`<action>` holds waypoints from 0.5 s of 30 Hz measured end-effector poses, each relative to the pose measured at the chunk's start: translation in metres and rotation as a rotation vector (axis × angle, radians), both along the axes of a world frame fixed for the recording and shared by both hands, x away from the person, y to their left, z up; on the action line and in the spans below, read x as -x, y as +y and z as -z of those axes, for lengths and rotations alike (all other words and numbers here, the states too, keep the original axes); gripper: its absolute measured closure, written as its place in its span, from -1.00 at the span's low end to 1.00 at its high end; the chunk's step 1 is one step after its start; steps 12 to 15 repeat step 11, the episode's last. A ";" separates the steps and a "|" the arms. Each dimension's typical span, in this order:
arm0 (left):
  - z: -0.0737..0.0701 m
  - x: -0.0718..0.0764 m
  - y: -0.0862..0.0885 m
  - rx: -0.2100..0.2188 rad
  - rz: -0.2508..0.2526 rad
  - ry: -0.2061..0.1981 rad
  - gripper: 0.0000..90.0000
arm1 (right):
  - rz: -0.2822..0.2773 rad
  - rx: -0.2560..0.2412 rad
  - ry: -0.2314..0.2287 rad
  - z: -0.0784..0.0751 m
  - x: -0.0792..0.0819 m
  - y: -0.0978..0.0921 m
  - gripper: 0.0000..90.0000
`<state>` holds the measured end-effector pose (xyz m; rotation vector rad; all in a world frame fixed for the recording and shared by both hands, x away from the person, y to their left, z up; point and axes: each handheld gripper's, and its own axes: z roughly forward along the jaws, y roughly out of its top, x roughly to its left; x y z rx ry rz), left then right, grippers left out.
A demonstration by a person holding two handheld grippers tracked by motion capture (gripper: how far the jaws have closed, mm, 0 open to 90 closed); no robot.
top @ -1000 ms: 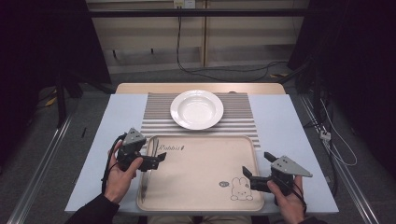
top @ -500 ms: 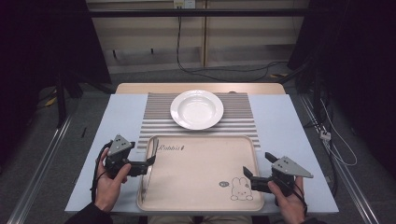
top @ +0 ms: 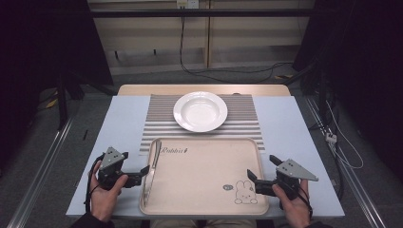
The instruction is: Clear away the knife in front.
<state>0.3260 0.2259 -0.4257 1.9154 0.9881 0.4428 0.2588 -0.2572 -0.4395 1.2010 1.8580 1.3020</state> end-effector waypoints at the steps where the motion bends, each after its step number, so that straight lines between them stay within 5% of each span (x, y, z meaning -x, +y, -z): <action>1: 0.000 0.000 0.000 0.000 0.000 0.000 -0.88 | 0.000 0.000 0.000 0.000 0.000 0.000 -0.91; 4: 0.005 -0.002 -0.001 0.024 0.028 0.027 -0.88 | 0.000 0.000 -0.003 0.000 0.001 -0.001 -0.91; 15: 0.004 -0.004 0.003 0.034 0.004 0.015 -0.88 | 0.001 -0.002 0.001 0.001 0.001 -0.001 -0.91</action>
